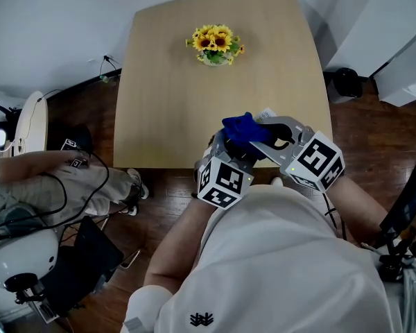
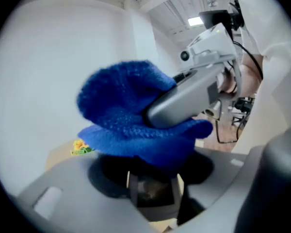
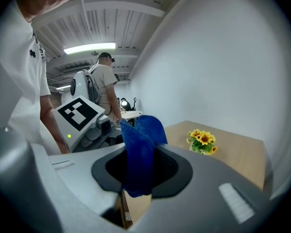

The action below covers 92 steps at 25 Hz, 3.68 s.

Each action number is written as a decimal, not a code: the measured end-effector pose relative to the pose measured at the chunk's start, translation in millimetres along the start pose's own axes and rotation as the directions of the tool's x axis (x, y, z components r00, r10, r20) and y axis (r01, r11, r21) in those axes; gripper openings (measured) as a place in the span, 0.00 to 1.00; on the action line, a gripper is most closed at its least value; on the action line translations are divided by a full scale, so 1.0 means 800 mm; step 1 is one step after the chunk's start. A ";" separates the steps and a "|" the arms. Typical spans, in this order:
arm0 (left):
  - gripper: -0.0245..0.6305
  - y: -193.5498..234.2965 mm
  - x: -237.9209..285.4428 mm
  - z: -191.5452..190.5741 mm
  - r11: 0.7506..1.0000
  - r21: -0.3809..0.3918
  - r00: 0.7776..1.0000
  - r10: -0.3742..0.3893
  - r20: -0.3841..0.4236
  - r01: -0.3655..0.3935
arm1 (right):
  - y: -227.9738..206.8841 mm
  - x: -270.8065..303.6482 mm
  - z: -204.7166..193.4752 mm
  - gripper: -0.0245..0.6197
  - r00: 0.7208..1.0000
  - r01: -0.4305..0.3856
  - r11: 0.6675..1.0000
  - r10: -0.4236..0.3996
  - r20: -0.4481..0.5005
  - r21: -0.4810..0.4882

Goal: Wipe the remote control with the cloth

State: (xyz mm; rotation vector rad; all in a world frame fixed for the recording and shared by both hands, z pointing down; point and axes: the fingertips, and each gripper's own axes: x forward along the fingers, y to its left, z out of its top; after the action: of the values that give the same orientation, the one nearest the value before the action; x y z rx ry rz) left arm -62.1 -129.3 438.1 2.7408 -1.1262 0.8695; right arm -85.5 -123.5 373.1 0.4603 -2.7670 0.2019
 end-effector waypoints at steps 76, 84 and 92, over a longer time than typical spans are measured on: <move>0.46 0.105 0.085 -0.265 0.807 -0.493 0.929 0.175 -0.326 -0.325 | -0.113 -0.143 -0.120 0.17 0.881 0.472 0.823 -0.445 -0.159 0.315; 0.46 0.108 0.103 -0.299 0.798 -0.476 0.907 0.198 -0.373 -0.370 | -0.110 -0.163 -0.137 0.17 0.865 0.502 0.803 -0.464 -0.192 0.322; 0.47 0.116 0.109 -0.317 0.774 -0.490 0.893 0.210 -0.398 -0.400 | -0.110 -0.164 -0.138 0.17 0.866 0.500 0.806 -0.461 -0.194 0.317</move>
State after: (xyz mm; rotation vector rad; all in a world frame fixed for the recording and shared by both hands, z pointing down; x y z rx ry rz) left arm -194.7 -188.0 681.5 1.8856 -1.4943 0.8045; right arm 94.3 -146.9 439.0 1.1895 -2.4041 0.5890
